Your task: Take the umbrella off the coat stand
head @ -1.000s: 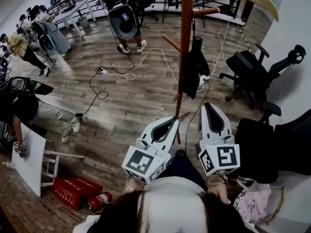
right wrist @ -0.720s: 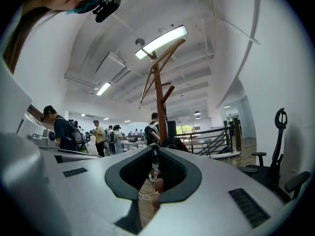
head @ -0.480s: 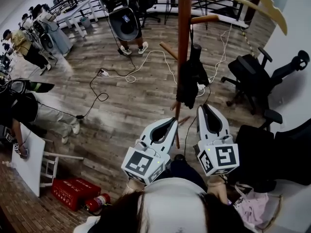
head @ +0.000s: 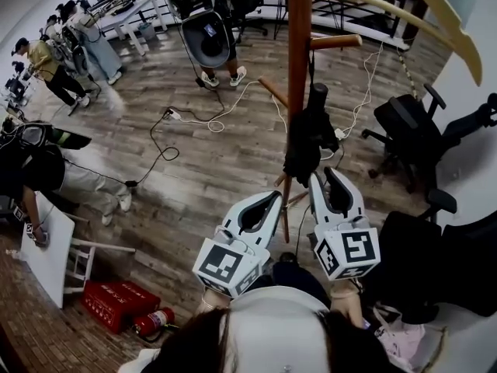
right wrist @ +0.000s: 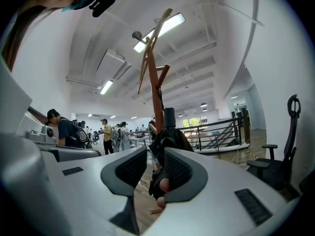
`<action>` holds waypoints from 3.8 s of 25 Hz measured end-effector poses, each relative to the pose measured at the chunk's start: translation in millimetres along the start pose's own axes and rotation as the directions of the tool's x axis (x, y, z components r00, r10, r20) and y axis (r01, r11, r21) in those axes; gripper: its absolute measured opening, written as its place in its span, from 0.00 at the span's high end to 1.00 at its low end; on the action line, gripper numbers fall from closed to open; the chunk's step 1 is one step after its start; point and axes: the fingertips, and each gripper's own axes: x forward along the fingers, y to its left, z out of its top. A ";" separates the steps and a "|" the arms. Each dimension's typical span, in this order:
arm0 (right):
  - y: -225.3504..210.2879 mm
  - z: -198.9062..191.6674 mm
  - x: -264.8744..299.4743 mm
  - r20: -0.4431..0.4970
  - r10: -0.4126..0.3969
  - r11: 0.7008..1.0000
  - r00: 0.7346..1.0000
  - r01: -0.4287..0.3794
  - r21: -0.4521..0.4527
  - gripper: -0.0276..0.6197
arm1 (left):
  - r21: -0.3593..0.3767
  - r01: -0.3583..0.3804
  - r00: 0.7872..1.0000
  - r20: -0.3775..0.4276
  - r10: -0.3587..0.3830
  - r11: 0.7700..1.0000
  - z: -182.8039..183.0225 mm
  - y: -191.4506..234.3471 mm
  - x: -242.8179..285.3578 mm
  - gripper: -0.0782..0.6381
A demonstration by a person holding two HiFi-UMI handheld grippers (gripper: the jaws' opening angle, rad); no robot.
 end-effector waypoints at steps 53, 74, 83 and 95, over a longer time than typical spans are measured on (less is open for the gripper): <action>-43.5 -64.5 112.7 -0.278 0.066 0.997 0.958 -0.075 -0.021 0.53 | -0.012 -0.081 0.996 -0.037 0.081 0.997 -12.3 62.2 71.8 0.88; -47.0 -54.2 112.5 -0.246 0.035 0.999 0.969 -0.039 -0.012 0.58 | -0.018 -0.106 0.994 -0.016 0.105 0.994 -2.3 67.2 67.0 0.88; -42.4 -33.2 100.7 -0.189 0.033 0.999 0.981 -0.038 -0.022 0.58 | -0.009 -0.079 0.997 -0.011 0.079 0.997 -0.2 55.7 63.2 0.88; -42.0 -13.5 85.6 -0.138 0.018 1.000 0.990 -0.018 -0.001 0.58 | -0.001 -0.072 0.997 0.005 0.072 0.997 4.9 49.4 51.0 0.88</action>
